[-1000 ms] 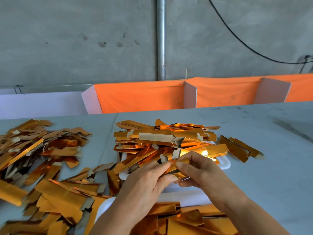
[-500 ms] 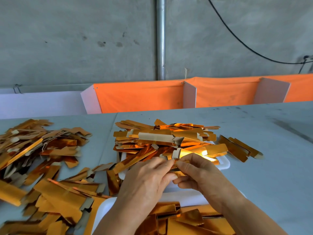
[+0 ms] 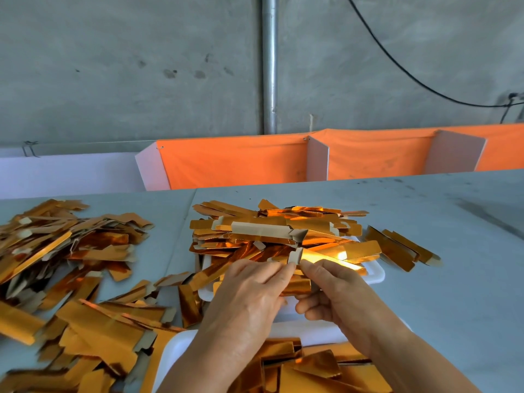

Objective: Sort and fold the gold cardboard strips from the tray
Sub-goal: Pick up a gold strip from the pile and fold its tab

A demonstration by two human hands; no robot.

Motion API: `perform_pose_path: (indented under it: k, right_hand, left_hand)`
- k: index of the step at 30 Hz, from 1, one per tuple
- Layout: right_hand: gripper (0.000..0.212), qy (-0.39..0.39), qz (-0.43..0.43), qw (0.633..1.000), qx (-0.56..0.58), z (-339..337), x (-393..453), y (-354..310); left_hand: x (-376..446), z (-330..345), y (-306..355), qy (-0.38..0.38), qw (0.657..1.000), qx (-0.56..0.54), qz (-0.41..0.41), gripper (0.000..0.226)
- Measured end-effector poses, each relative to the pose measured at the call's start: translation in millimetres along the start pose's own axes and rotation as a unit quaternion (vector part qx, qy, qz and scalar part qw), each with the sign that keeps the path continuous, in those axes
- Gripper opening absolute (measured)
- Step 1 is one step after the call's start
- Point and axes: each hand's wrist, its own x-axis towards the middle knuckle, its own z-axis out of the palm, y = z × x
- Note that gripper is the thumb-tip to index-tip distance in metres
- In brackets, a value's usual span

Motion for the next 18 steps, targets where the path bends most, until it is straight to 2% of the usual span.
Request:
perform_pose_path:
  k: [6, 9, 15, 18]
  right_hand:
    - [0.028, 0.0, -0.006, 1.0, -0.005, 1.3, -0.8, -0.3]
    - [0.026, -0.003, -0.011, 1.0, -0.007, 2.2, -0.8, -0.1]
    - [0.045, -0.01, -0.04, 0.999, -0.024, 5.5, -1.5, -0.7]
    - [0.043, -0.02, -0.052, 0.998, -0.031, 5.7, -2.0, -0.6]
  left_hand:
    - [-1.6, 0.0, -1.4, -0.017, 0.995, -0.086, -0.054, 0.051]
    - [-3.0, 10.2, -4.2, 0.01, 0.994, -0.092, -0.056, 0.05]
    - [-4.0, 16.9, -11.0, 0.019, 0.99, -0.126, -0.06, 0.052]
    - [-5.7, 18.7, -12.0, 0.012, 0.984, -0.16, -0.078, 0.048]
